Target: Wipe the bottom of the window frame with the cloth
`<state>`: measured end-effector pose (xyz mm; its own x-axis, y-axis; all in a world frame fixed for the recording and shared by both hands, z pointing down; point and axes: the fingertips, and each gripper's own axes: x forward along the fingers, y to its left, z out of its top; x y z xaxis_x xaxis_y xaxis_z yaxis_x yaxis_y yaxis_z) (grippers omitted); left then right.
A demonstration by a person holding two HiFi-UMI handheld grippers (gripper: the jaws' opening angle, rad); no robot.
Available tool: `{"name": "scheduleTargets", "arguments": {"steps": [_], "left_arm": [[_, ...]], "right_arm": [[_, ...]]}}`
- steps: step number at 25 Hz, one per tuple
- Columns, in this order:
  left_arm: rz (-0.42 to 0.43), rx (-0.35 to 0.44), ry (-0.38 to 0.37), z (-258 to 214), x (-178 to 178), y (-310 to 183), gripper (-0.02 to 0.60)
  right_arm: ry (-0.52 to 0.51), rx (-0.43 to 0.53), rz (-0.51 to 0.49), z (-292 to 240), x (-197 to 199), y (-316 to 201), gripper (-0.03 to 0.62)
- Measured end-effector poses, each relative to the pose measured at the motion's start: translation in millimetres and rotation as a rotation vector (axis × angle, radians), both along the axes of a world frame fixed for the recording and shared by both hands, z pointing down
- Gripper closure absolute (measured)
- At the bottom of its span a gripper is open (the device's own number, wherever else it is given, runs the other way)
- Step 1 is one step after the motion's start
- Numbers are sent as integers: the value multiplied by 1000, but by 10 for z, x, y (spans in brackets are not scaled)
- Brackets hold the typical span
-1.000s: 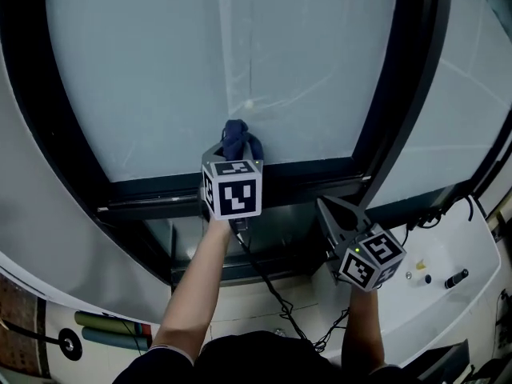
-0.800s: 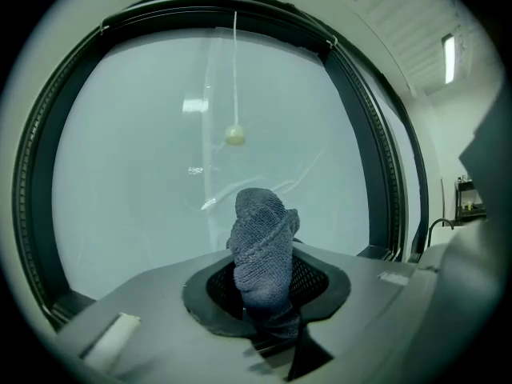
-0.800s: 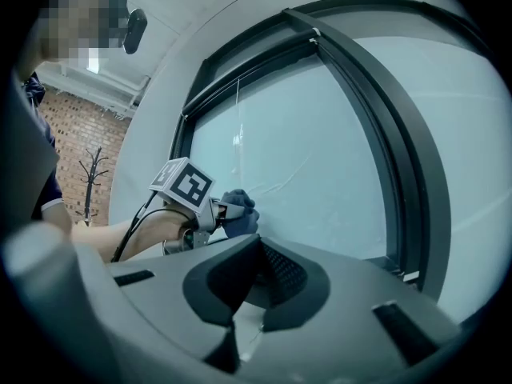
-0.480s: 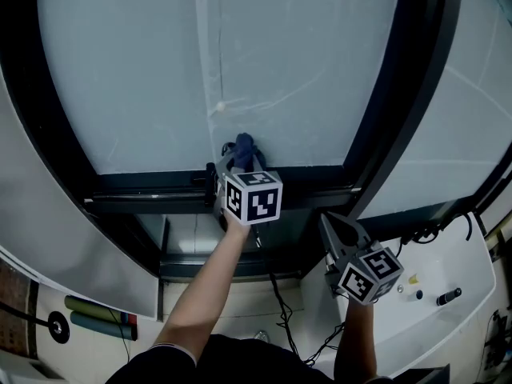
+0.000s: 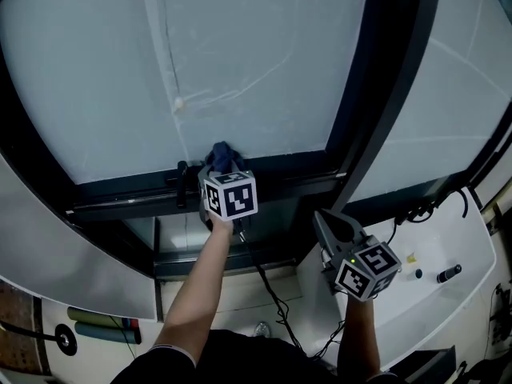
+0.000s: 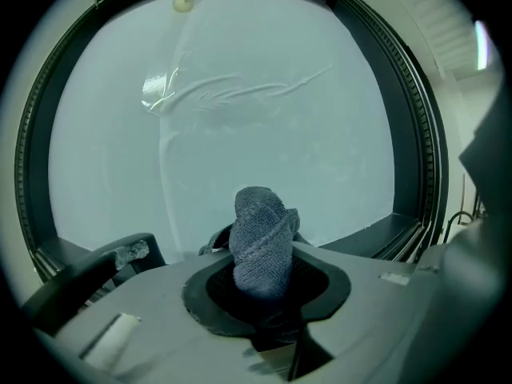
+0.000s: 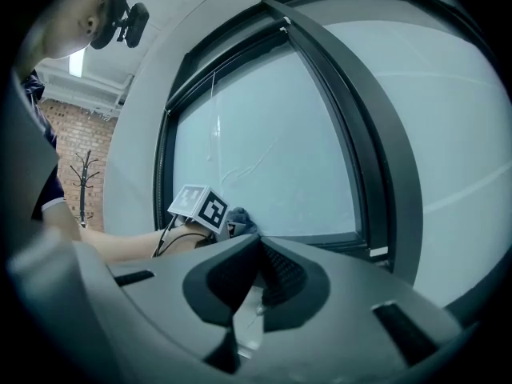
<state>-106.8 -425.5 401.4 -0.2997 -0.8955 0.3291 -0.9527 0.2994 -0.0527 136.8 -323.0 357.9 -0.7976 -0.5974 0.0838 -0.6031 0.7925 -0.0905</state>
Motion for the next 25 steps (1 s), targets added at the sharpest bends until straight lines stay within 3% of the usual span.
{"name": "scheduleTargets", "arguments": {"steps": [9,25], "left_arm": [[42,-31,-23,32,292,-173,477],[280,-88,-40,11,1666,-787,479]], "right_arm": [[0,-21,61,85,310,-47,594],[-5,-14,249,63,1186,-112,594]]}}
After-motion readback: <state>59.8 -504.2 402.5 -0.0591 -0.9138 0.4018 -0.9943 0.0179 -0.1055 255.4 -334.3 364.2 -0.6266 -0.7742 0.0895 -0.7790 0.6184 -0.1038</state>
